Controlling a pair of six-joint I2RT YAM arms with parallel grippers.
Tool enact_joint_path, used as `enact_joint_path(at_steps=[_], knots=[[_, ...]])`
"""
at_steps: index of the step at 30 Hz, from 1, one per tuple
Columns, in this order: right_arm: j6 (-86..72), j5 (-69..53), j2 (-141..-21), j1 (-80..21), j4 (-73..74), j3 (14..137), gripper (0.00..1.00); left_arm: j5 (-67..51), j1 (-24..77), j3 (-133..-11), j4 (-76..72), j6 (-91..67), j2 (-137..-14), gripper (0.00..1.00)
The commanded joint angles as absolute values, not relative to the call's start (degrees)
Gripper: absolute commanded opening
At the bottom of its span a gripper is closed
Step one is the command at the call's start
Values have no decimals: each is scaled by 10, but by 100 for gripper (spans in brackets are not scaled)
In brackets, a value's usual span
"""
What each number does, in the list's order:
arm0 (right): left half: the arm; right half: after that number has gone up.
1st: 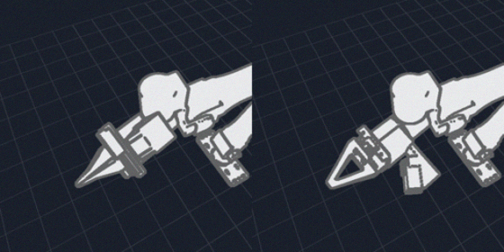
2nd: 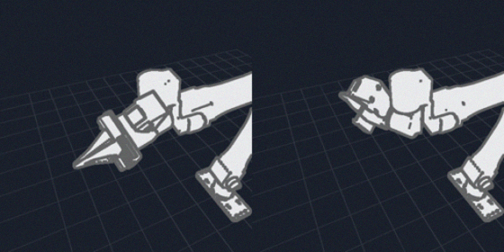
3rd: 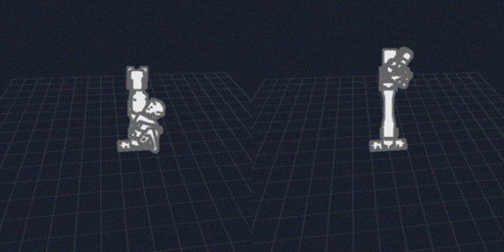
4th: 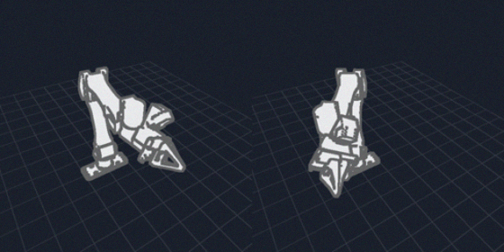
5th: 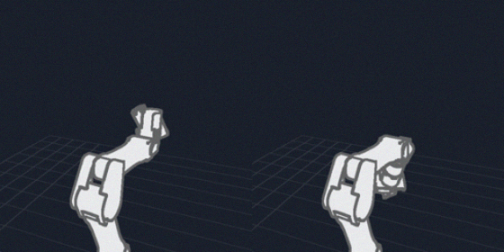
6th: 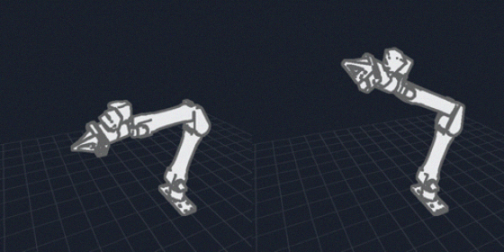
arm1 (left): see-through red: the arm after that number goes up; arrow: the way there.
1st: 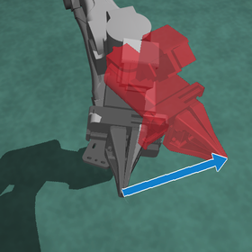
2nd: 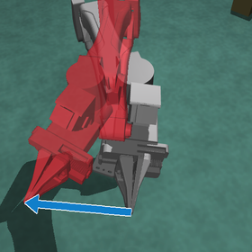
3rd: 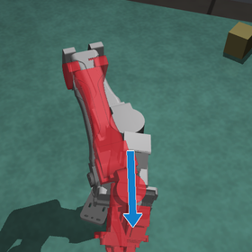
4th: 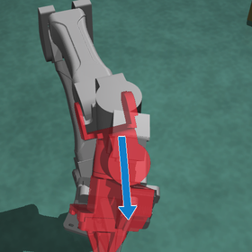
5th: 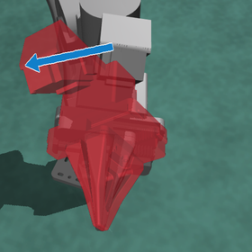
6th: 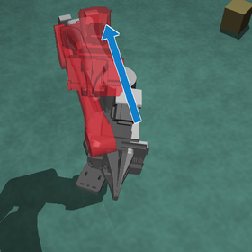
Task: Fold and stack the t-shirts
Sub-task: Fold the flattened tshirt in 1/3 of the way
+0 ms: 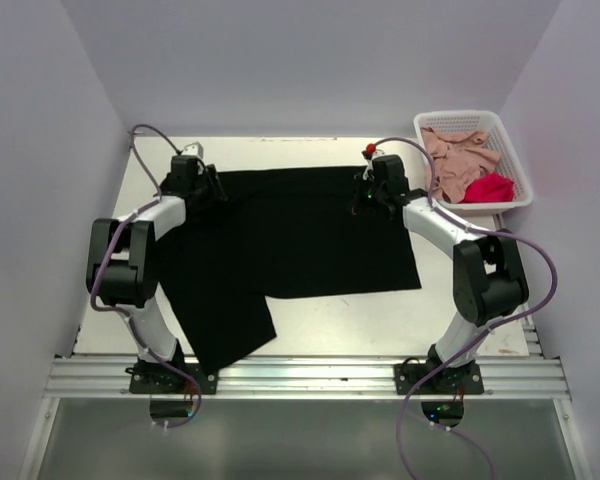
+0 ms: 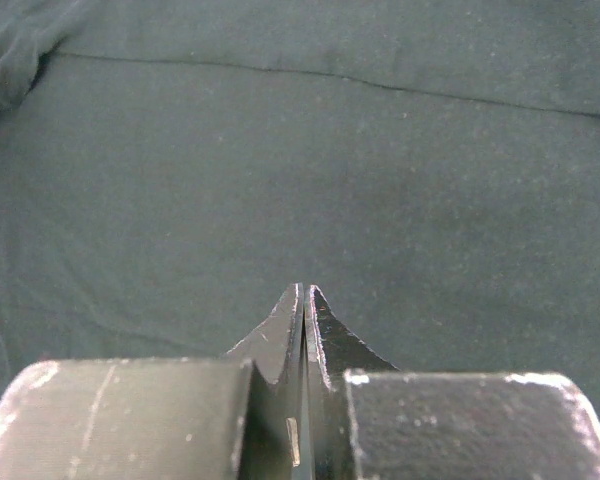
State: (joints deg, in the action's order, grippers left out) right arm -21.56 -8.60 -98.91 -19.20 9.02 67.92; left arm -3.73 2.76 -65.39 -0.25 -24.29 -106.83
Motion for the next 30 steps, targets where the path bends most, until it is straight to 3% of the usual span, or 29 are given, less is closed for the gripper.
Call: enact_joint_path(at_steps=[1,3,4,6,7,14,30], knots=[[-206,-99,-975,-198,82,688,0,-39,38,-647,-28,-201,-999,54],[-207,-99,-975,-201,82,685,0,-32,44,-647,-4,-193,-988,50],[-207,-98,-973,-201,81,683,0,-31,47,-647,-2,-186,-986,31],[-206,-96,-971,-202,81,680,0,-27,49,-647,41,-178,-986,7],[-207,-94,-971,-202,81,679,0,-26,51,-646,50,-169,-986,0],[-207,-90,-968,-204,83,677,0,-51,57,-671,133,-134,-1015,0],[-204,-82,-971,-206,82,669,0,-9,60,-698,141,-140,-1082,0]])
